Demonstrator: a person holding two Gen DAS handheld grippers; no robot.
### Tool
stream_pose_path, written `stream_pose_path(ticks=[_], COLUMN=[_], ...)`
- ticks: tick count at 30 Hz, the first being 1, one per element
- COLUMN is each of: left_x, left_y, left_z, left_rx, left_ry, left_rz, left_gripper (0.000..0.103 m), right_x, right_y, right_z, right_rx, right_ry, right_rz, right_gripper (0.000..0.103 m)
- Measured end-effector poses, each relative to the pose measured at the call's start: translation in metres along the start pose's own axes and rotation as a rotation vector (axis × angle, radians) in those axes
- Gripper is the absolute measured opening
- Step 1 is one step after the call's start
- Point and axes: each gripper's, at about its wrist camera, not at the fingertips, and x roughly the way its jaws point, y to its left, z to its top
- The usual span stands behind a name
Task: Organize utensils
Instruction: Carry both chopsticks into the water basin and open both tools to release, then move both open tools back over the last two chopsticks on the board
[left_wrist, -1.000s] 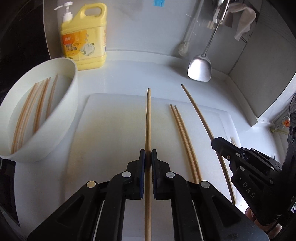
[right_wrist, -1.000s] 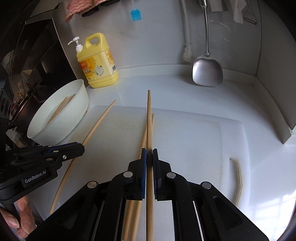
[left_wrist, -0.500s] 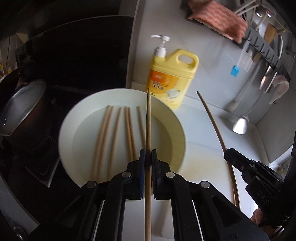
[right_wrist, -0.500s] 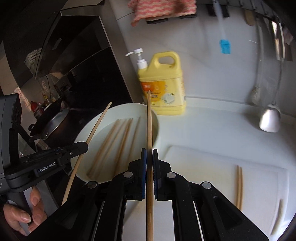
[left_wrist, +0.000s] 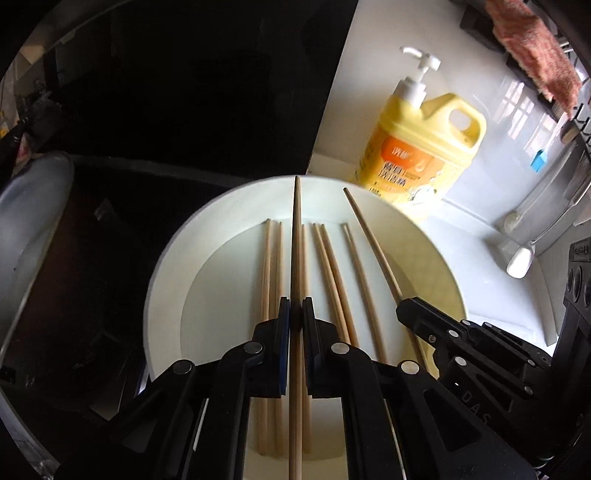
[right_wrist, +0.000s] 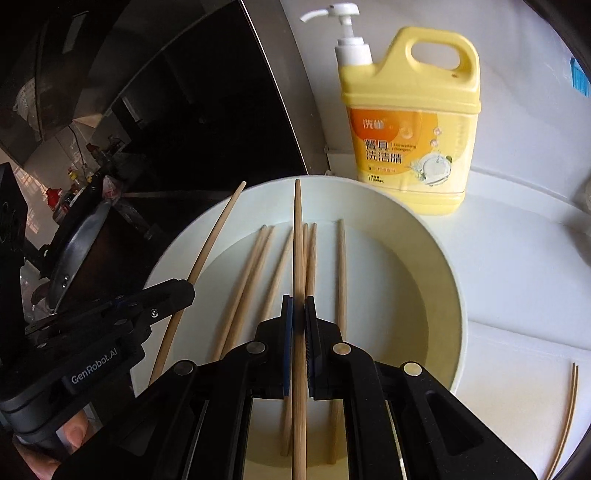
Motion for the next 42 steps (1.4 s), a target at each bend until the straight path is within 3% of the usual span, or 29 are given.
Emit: stream_pose_path(ticks=[8, 24, 25, 27, 29, 32, 42], left_x=[0.040, 0.060, 0.057, 0.052, 0.044, 0.032, 0.014], left_y=[0.011, 0.016, 0.017, 0.020, 0.023, 0.029, 0.029], left_z=[0.003, -0.001, -0.002, -0.003, -0.004, -0.008, -0.013], left_rx=[-0.001, -0.007, -0.010, -0.016, -0.030, -0.047, -0.055], left_ry=[0.108, 0.175, 0.173, 0.165, 0.139, 0.104, 0.102], left_rz=[-0.009, 0.042, 0.042, 0.054, 0.068, 0.080, 0.100], left_gripper=[0.007, 0.008, 0.011, 0.030, 0.062, 0.066, 0.070], right_x=[0.027, 0.036, 0.035, 0.031, 0.025, 0.016, -0.004], right_y=[-0.003, -0.002, -0.002, -0.005, -0.007, -0.010, -0.011], right_z=[-0.007, -0.010, -0.010, -0.008, -0.009, -0.012, -0.023], right_rx=[0.052, 0.046, 0.048, 0.057, 0.060, 0.063, 0.074], right_ry=[0.098, 0.131, 0.125, 0.109, 0.097, 0.084, 0.059], right_rz=[-0.056, -0.088, -0.094, -0.100, -0.104, -0.104, -0.093], right_gripper=[0.006, 0.007, 0.009, 0.012, 0.012, 0.014, 0.025])
